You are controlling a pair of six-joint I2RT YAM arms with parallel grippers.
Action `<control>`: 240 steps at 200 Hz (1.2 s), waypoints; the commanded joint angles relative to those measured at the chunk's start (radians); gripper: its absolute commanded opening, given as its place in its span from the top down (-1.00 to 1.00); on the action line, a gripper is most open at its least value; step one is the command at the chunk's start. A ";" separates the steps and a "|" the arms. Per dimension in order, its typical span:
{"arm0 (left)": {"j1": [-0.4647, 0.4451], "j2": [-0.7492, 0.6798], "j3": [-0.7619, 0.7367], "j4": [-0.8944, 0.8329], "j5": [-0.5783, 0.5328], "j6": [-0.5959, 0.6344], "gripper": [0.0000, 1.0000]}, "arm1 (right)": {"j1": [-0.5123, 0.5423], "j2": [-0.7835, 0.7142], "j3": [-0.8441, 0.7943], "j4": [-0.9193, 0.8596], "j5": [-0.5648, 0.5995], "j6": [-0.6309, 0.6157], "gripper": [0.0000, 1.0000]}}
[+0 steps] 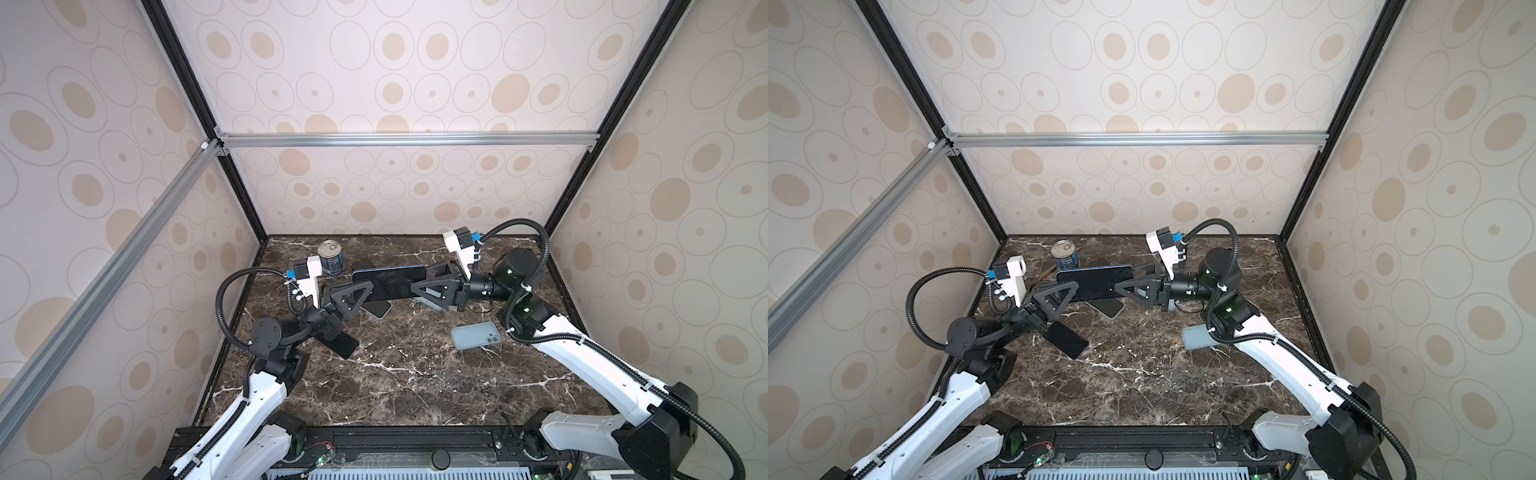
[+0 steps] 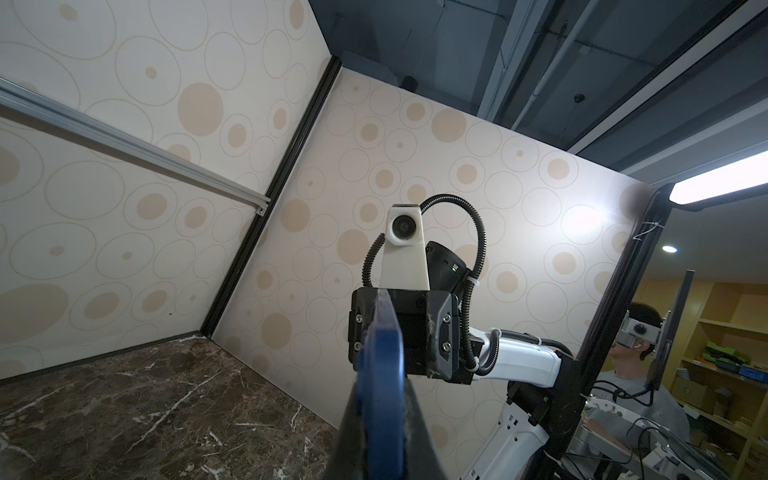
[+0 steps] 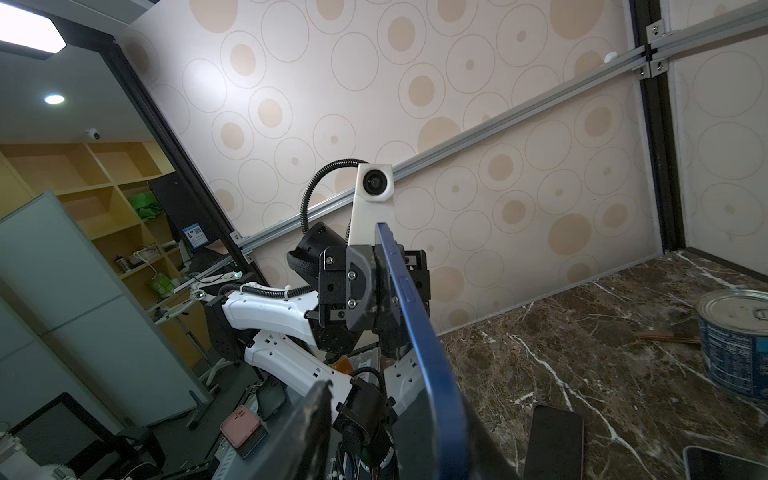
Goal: Put the phone into the phone case
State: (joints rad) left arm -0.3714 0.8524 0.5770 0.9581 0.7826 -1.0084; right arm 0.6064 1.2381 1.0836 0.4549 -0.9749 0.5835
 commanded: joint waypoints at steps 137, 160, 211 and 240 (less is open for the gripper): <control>0.000 -0.013 0.048 -0.134 -0.159 0.135 0.15 | -0.012 -0.092 -0.005 -0.213 0.199 -0.112 1.00; 0.000 -0.018 0.090 -0.267 -0.247 0.218 -0.14 | -0.037 -0.164 -0.034 -0.305 0.317 -0.136 1.00; -0.025 0.080 0.152 -0.553 -0.476 0.383 -0.21 | -0.049 -0.316 0.016 -0.836 0.987 -0.406 1.00; -0.228 0.237 0.242 -0.747 -0.691 0.509 -0.28 | -0.050 -0.318 0.093 -1.079 1.289 -0.539 1.00</control>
State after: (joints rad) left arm -0.4595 0.9813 0.7311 0.4332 0.2932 -0.6533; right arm 0.5613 0.9310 1.1015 -0.3752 -0.0555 0.2092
